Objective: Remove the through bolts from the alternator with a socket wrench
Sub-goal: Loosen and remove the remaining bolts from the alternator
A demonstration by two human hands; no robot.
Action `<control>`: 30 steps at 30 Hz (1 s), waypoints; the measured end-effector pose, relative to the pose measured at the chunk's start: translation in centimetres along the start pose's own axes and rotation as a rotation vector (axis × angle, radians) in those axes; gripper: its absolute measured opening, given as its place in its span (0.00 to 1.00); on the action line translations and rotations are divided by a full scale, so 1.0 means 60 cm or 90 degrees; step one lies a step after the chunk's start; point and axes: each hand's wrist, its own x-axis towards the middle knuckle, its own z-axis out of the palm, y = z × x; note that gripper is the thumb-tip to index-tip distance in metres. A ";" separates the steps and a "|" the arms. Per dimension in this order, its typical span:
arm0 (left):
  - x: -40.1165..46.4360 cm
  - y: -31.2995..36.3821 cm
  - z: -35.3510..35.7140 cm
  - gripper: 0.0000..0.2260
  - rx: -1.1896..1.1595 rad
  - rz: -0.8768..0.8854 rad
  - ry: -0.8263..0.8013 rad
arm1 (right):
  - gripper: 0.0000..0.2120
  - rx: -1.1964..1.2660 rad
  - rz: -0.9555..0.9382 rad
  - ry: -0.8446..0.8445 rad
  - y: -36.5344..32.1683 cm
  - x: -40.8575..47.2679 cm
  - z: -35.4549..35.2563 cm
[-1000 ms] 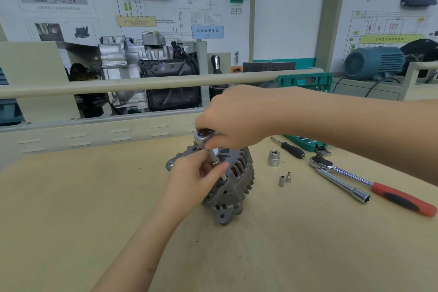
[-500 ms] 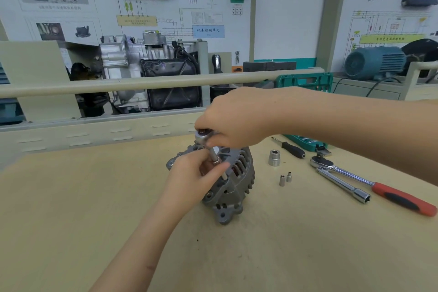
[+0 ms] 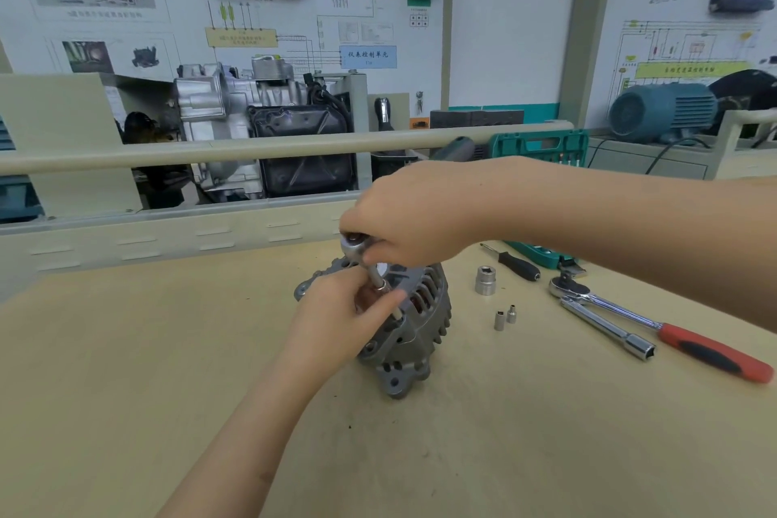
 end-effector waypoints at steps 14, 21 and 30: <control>-0.001 -0.001 -0.001 0.10 -0.003 0.014 -0.023 | 0.12 0.004 0.002 -0.004 -0.003 0.000 0.000; -0.003 0.002 0.006 0.16 0.050 0.041 0.043 | 0.11 0.014 -0.039 -0.050 0.003 0.008 -0.012; 0.000 -0.004 0.004 0.13 -0.035 -0.006 -0.012 | 0.12 0.012 -0.001 -0.010 -0.006 -0.001 -0.007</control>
